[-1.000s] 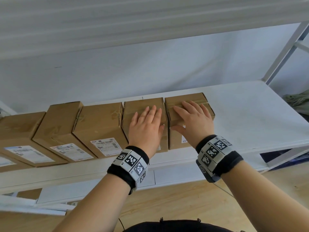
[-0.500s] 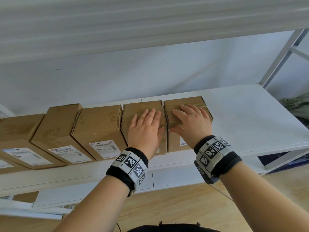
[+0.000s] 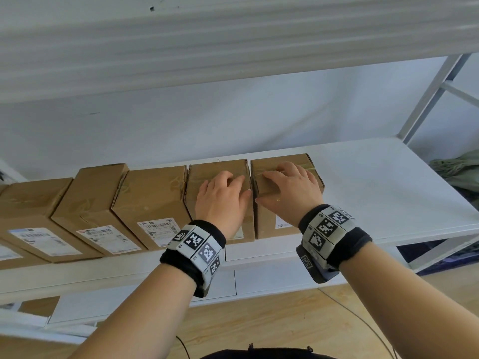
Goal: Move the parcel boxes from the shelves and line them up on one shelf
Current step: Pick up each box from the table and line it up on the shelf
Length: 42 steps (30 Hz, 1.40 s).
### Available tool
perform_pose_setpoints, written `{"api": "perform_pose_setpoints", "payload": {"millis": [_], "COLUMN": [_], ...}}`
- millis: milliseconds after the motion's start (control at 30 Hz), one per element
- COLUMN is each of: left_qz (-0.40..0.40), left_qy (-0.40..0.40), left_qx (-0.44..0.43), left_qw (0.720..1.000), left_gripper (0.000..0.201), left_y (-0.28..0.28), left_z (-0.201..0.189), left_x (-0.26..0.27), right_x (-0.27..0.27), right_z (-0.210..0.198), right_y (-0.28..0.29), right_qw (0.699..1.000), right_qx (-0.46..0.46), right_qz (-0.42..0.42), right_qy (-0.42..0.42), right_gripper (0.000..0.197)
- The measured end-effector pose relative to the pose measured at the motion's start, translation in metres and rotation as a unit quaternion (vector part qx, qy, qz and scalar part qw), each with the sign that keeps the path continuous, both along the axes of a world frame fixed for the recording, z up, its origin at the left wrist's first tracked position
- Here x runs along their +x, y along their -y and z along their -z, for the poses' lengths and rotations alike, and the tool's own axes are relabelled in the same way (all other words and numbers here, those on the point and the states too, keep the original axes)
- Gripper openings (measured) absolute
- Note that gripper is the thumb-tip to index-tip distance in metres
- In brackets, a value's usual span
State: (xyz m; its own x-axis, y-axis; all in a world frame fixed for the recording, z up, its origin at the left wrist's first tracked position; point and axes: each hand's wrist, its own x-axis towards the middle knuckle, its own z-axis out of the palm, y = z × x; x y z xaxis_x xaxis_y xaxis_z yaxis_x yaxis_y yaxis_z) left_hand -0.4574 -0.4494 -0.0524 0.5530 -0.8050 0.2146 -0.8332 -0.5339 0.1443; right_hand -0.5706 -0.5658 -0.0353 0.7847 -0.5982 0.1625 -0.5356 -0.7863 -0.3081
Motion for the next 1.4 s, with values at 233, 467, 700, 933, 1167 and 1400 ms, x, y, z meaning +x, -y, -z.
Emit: {"api": "perform_pose_setpoints", "payload": {"millis": [233,467,700,933,1167,1400], "left_qz": [-0.013,0.009,0.014,0.056,0.085,0.097], "left_qy": [-0.044,-0.065,-0.085,-0.092,-0.075,-0.065], "left_qx": [-0.005,-0.066,-0.119,-0.156,-0.167,-0.166], "left_qw": [0.999,0.996,0.989,0.982,0.979,0.979], "left_gripper": [0.046,0.044,0.039,0.036,0.036,0.037], "left_y": [0.003,0.008,0.009,-0.013,-0.087,-0.203], "left_z": [-0.014,-0.038,-0.058,-0.073,-0.091,-0.088], "left_x": [-0.005,-0.023,-0.041,-0.055,-0.051,-0.032], "right_x": [-0.006,-0.020,-0.041,-0.065,-0.059,-0.040], "right_z": [-0.003,-0.015,-0.031,-0.056,-0.068,-0.062], "right_y": [0.003,0.013,0.015,-0.013,-0.091,-0.207], "right_qw": [0.997,0.984,0.973,0.966,0.962,0.964], "right_qx": [0.047,0.085,0.098,0.070,0.037,0.026], "right_qz": [-0.005,0.013,0.025,0.040,0.034,0.016], "right_qy": [0.063,0.156,0.206,0.244,0.267,0.264], "right_gripper": [0.050,0.029,0.024,0.019,0.017,0.019]}}
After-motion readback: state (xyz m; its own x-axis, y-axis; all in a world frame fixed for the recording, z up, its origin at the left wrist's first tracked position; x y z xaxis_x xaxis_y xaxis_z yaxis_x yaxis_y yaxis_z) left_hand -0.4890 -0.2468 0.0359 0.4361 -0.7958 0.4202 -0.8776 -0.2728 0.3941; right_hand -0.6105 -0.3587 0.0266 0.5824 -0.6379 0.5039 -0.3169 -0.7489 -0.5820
